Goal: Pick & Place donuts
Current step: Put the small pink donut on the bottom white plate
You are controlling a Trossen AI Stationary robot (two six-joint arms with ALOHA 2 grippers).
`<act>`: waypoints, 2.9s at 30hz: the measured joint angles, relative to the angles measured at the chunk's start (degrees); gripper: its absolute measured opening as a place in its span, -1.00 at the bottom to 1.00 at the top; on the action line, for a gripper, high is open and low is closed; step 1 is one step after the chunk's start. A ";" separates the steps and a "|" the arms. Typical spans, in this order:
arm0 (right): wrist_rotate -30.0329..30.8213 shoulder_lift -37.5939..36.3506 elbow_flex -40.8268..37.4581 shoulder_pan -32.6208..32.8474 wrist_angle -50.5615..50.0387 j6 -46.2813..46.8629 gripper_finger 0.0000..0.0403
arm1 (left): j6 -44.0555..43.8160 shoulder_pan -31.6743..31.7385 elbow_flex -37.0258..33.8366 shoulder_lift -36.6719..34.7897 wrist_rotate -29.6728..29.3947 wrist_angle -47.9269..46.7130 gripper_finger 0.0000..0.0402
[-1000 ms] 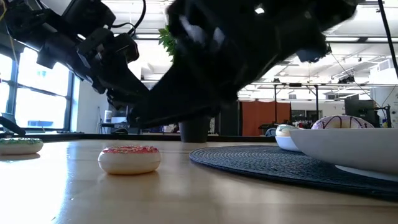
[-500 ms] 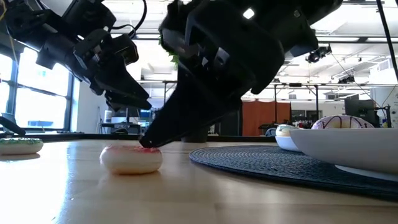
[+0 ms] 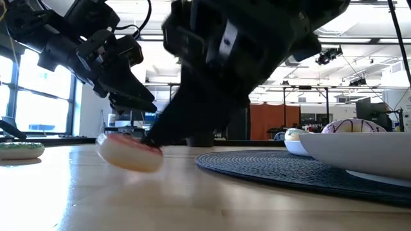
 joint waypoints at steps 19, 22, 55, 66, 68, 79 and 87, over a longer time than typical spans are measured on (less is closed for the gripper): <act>2.45 0.04 -0.02 -0.13 3.44 3.94 -0.43 | 2.78 0.02 0.00 0.00 -0.02 0.07 -0.11; 3.89 0.99 0.00 -0.11 2.27 3.76 -0.39 | 2.78 0.02 0.00 0.00 -0.02 0.07 -0.11; 1.42 -2.21 0.00 -0.05 3.82 -14.45 -0.90 | 4.07 0.02 -0.02 0.00 0.13 -0.02 -0.11; 4.46 -1.99 0.07 0.06 3.71 -19.04 -0.46 | 4.07 0.02 -0.02 0.00 0.14 -0.02 -0.11; 5.10 -1.60 0.07 0.06 1.54 -17.74 -0.38 | 4.07 0.02 -0.02 0.00 0.13 -0.02 -0.11; 3.88 2.35 0.07 -0.27 1.66 -19.59 -0.23 | 4.07 0.02 -0.02 0.00 0.13 -0.02 -0.11; 3.67 2.64 0.15 -0.53 1.83 -19.50 -0.70 | 4.07 0.02 -0.02 0.00 0.26 -0.06 -0.11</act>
